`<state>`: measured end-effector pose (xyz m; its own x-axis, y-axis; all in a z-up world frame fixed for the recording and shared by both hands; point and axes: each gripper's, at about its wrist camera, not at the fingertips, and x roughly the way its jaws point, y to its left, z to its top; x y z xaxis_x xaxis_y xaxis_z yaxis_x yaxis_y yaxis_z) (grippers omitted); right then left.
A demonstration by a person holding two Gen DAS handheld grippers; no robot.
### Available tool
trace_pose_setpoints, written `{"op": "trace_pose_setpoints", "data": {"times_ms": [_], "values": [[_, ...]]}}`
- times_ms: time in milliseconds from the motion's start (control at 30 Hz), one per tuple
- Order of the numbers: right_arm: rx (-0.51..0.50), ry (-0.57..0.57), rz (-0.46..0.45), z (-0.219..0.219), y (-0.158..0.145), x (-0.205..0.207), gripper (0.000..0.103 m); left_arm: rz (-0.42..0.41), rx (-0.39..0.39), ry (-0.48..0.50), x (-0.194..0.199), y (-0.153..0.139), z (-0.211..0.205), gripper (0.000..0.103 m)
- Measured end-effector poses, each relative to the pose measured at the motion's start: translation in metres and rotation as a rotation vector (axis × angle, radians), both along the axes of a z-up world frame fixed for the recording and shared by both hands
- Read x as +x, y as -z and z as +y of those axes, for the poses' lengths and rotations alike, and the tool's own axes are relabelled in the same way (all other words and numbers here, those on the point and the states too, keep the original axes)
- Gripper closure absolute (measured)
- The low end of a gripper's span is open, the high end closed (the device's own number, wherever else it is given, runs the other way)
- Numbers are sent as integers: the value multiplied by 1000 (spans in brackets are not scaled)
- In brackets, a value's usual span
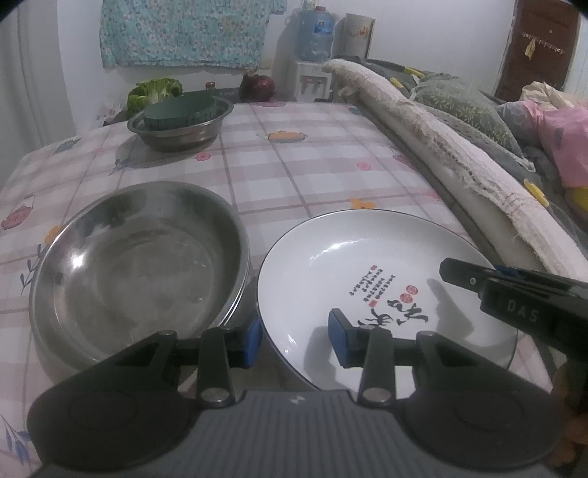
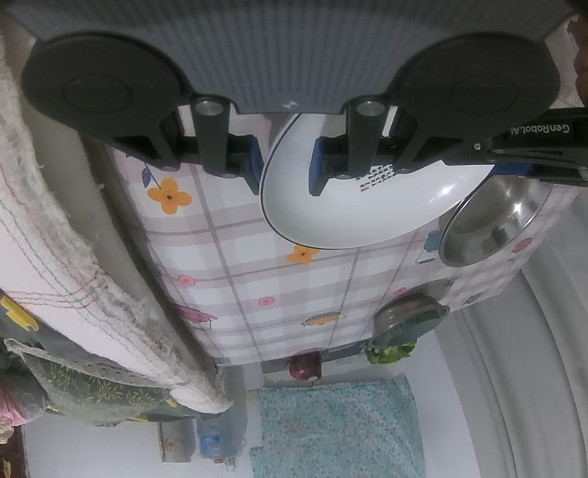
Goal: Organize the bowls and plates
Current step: 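Carry the white plate with both grippers over the steel plates, then lower the white plate onto the steel plates and open both grippers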
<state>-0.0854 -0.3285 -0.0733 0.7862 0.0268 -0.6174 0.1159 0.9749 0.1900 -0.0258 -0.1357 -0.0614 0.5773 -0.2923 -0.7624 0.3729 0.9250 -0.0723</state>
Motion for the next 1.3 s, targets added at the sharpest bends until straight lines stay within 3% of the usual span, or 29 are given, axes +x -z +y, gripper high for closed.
{"op": "trace_pose_setpoints", "data": {"times_ms": [467, 800, 1300], "values": [[-12, -16, -53, 8, -27, 2, 77, -57, -49, -36, 1, -23, 14, 64], [-21, -80, -88, 41, -45, 23, 77, -95, -81, -125, 11, -37, 54, 64], [-8, -223, -9, 127, -27, 75, 77, -36, -80, -285, 40, -19, 135, 64]]}}
